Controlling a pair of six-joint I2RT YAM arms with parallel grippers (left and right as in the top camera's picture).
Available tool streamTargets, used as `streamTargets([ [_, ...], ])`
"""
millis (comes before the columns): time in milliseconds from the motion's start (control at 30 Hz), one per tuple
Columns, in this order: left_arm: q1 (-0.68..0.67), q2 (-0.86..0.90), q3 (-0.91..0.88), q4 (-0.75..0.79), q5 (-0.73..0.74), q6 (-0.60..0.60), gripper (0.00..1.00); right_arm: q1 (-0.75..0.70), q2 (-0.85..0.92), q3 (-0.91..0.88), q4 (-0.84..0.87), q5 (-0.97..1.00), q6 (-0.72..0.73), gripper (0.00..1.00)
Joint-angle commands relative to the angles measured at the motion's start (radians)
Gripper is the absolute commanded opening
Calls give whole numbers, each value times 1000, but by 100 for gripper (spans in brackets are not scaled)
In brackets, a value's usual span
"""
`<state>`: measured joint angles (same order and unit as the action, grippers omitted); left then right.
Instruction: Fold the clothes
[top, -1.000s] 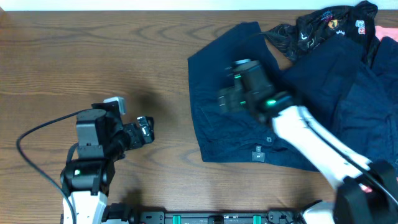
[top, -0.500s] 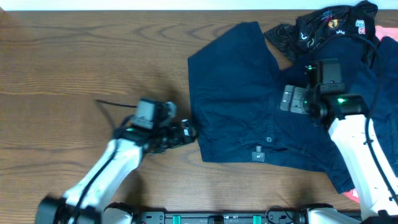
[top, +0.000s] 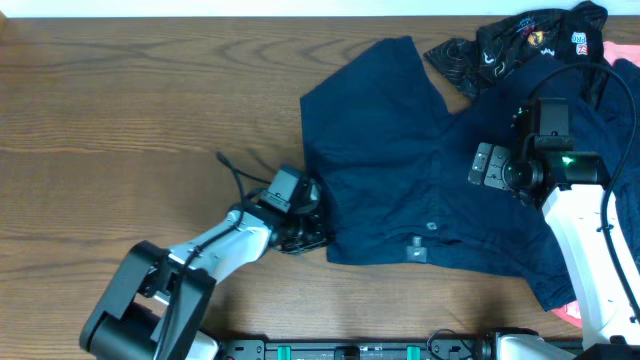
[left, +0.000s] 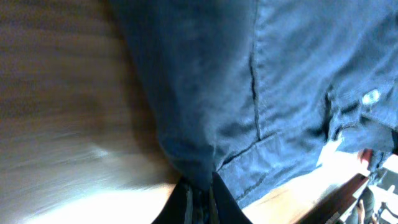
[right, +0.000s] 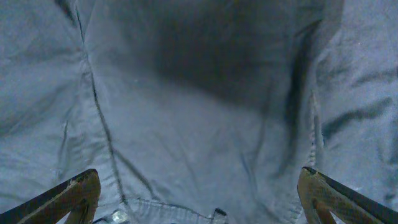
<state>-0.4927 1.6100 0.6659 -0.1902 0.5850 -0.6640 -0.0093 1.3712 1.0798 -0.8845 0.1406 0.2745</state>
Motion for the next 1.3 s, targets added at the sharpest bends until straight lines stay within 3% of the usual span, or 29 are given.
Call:
streamTargets([
  [0, 124, -53, 41, -123, -30, 130, 6, -12, -12, 6, -12, 14, -3, 99],
  [167, 438, -137, 259, -394, -182, 343, 6, -12, -12, 6, -33, 3, -2, 99],
  [300, 654, -138, 500, -435, -200, 354, 6, -12, -12, 6, -33, -57, -2, 99],
  [333, 693, -138, 551, -435, -189, 348, 11, -12, -12, 6, -33, -72, -2, 99],
  [400, 742, -138, 616, -438, -174, 349, 55, -11, -11, 6, -32, -98, -2, 99],
  [467, 765, -138, 644, -460, -175, 349, 88, -10, -10, 5, -32, -113, -2, 99],
  [500, 771, -140, 645, -483, -174, 349, 98, -9, -10, 5, -33, -117, -2, 99],
  [667, 749, -136, 626, -716, -174, 349, 98, -9, -10, 5, -48, -146, -2, 99],
  [867, 666, -127, 528, -1005, -174, 311, 98, 7, 3, 0, -49, -315, -29, 99],
  [1033, 562, -127, 347, -968, -174, 164, 98, 62, 53, -15, -1, -317, -26, 99],
  [1267, 433, -128, 142, -780, -152, -46, 99, 103, 161, -15, 63, -317, 10, 99],
])
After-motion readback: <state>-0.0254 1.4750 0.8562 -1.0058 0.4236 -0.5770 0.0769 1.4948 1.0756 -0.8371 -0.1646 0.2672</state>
